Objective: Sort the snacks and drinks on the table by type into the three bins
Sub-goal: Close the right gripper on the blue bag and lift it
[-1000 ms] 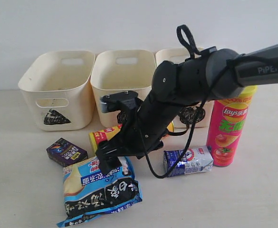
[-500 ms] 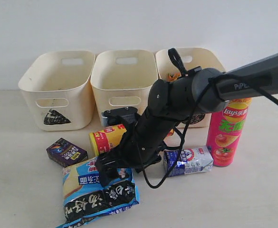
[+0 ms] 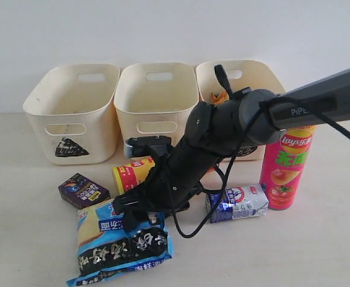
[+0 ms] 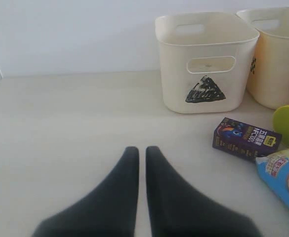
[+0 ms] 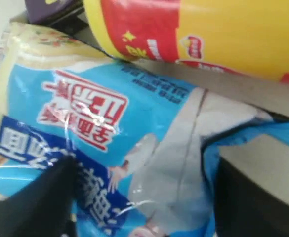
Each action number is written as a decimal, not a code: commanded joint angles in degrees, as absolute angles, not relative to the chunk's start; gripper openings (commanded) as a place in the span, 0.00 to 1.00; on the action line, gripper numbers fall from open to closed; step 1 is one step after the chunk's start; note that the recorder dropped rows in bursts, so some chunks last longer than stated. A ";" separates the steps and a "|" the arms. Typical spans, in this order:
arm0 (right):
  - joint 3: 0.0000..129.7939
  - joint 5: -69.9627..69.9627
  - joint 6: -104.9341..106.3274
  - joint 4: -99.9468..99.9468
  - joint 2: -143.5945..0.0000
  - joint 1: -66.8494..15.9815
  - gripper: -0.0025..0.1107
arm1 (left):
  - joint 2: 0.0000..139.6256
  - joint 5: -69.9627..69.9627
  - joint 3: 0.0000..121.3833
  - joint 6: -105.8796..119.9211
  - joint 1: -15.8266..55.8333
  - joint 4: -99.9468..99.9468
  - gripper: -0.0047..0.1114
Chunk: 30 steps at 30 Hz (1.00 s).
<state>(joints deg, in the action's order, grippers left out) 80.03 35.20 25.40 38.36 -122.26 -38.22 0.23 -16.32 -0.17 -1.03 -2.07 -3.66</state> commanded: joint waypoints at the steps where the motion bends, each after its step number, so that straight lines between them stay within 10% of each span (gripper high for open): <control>1: 80.13 34.43 25.93 37.84 -122.53 -38.32 0.30 | 0.00 -16.13 0.00 -1.57 -2.12 -3.61 0.08; 5: 80.13 34.53 25.93 37.84 -122.53 -38.32 0.02 | 0.00 -16.13 0.00 -1.57 -2.12 -3.61 0.08; 30: 80.13 49.65 34.15 45.79 -109.83 -32.44 0.02 | 0.00 -16.11 0.00 -1.57 -2.12 -3.61 0.08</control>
<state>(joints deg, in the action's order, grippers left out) 80.30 47.87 31.74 42.08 -112.18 -34.96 0.23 -16.32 -0.17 -1.03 -2.07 -3.66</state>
